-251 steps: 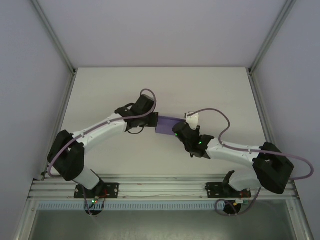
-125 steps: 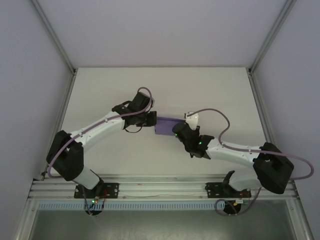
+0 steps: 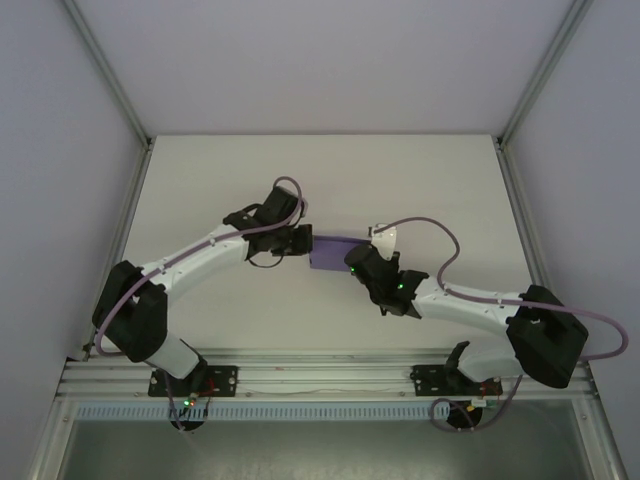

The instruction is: Assemble paper box

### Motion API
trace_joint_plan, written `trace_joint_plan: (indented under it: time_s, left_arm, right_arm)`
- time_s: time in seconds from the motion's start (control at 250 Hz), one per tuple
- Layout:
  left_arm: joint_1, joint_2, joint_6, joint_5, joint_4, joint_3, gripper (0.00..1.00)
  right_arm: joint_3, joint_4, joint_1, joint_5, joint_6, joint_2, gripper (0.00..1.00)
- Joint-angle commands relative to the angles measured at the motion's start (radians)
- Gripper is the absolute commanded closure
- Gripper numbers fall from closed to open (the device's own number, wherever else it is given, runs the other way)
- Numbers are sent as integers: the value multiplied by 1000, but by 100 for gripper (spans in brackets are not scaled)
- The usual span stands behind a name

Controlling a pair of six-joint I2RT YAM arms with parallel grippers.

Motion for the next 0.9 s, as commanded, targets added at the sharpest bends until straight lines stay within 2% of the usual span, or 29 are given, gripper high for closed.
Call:
trace_joint_plan:
  time_s: [0.0,0.252,0.532,0.576,0.644,0.711,0.819,0.895]
  left_arm:
    - [13,41,-11,-63,-102,-79,100]
    - [12,40,-12,-129,-94,-133,100]
    - [10,-19,-11,-109,-73,-110,100]
    - [10,-41,-12,-114,-80,-98,87]
    - [11,-74,-12,-104,-85,-81,79]
    - [11,-102,14,-96,-81,-62,66]
    - [12,-121,29,-117,-65,-32,55]
    - [11,-106,42,-140,-57,-3,55]
  right_arm:
    - [-42,-108,2,-25,-1,30,100]
    - [-85,-27,2,-33,-41,38,100]
    - [-78,-33,2,-30,-70,54,100]
    - [-78,-35,2,-28,-72,51,100]
    - [-76,-37,2,-26,-75,49,100]
    - [-74,-42,2,-26,-79,50,100]
    - [-69,-52,2,-23,-79,53,100]
    - [-68,-52,2,-25,-78,52,100]
